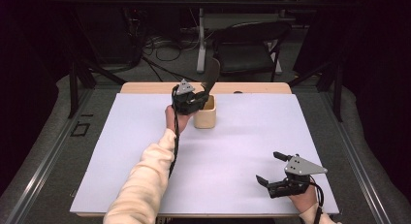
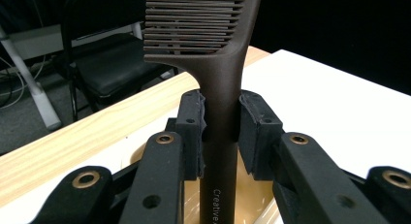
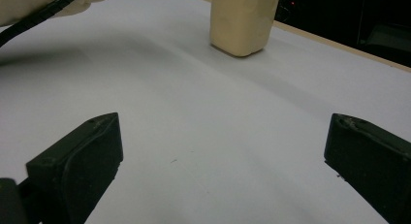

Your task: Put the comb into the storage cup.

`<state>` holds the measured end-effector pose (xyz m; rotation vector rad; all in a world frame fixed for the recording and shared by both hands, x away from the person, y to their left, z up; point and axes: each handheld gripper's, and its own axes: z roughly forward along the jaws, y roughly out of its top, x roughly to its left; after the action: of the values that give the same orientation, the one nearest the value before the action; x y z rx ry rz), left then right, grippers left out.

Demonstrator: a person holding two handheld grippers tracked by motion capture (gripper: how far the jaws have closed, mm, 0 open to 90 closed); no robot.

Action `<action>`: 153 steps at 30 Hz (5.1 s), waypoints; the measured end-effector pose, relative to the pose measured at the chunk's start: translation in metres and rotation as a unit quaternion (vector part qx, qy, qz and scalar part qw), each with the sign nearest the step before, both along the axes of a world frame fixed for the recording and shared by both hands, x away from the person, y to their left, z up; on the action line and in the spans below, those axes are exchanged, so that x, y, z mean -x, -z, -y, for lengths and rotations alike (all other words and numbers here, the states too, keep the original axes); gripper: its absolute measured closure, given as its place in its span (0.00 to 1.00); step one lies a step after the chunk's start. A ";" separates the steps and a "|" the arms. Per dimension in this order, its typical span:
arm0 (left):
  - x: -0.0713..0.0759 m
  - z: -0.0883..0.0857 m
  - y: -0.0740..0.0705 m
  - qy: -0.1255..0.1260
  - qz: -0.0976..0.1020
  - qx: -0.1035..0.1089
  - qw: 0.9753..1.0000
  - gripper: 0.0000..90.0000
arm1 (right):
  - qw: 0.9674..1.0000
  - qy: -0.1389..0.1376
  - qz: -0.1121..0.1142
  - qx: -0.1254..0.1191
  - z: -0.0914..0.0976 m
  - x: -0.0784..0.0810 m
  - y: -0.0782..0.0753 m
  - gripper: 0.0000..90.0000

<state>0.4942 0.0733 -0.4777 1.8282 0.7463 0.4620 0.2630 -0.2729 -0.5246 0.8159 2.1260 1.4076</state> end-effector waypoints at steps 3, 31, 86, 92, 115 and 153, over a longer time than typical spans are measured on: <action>0.000 0.001 0.001 0.001 -0.003 -0.001 1.000 0.80 | 1.000 -0.001 -0.001 0.001 0.000 0.000 0.000 0.00; -0.004 0.004 0.005 0.003 -0.023 -0.035 0.999 0.80 | 1.000 -0.001 -0.002 0.002 0.000 0.000 0.000 0.00; 0.004 0.004 -0.011 0.003 -0.051 -0.088 0.995 0.34 | 1.000 0.000 -0.008 0.004 -0.001 -0.001 0.001 0.00; 0.010 -0.004 -0.021 0.007 -0.056 -0.096 0.994 0.23 | 1.000 -0.001 -0.007 0.005 0.000 -0.001 0.001 0.00; 0.044 -0.035 -0.025 -0.023 -0.087 -0.141 0.986 0.00 | 1.000 -0.002 -0.014 0.007 -0.003 -0.002 0.003 0.00; 0.101 -0.086 -0.003 -0.049 -0.091 -0.147 0.984 0.00 | 1.000 -0.003 -0.010 0.010 -0.005 -0.001 0.002 0.00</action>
<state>0.3934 0.1594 -0.4750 2.1368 0.9357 0.4930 0.2635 -0.2679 -0.5266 0.8195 2.1555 1.3832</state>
